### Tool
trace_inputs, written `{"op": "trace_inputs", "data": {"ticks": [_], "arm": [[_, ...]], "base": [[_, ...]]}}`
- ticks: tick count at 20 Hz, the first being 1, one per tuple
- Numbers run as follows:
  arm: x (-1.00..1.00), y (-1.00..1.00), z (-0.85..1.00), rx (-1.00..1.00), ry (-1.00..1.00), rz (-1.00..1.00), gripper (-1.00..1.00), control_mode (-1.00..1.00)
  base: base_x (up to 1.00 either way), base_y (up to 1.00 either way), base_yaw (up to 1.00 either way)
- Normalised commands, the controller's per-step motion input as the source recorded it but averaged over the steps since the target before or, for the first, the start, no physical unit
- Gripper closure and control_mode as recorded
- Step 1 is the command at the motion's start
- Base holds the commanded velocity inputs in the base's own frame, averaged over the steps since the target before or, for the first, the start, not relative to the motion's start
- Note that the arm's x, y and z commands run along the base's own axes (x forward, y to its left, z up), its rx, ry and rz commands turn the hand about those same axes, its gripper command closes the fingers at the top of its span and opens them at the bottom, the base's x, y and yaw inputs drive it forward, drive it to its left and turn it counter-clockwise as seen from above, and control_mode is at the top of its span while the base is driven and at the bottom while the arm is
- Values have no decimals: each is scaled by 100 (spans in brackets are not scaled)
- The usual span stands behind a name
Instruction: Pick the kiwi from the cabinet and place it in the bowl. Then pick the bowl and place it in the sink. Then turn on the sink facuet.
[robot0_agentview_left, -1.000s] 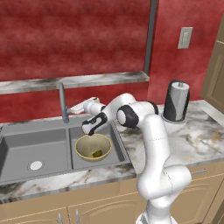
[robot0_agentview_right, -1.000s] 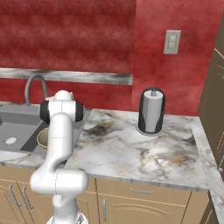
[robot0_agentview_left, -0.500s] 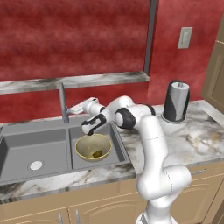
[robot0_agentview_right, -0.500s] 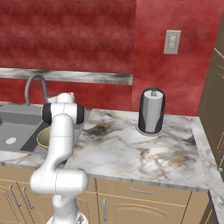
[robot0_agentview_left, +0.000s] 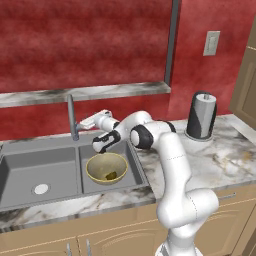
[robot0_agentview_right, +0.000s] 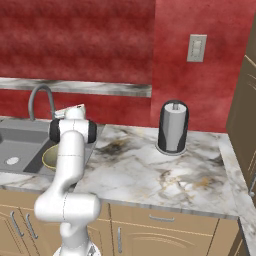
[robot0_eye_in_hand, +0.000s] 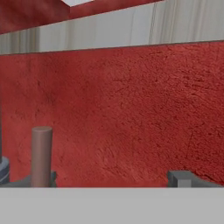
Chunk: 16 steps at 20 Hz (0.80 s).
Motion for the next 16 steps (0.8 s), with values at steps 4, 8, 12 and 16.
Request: {"op": "trace_inputs", "data": {"ticks": [4,8,12,16], "arm": [[9,9,-7,0,0,0,-100,-100],[11,15,-3,0,0,0,-100,-100],[20,8,0,2,0,-1,-100,-100],[26,1,0,4,0,-6,-100,-100]], "base": [[0,0,0],[0,0,0],[0,0,0],[0,0,0]]}}
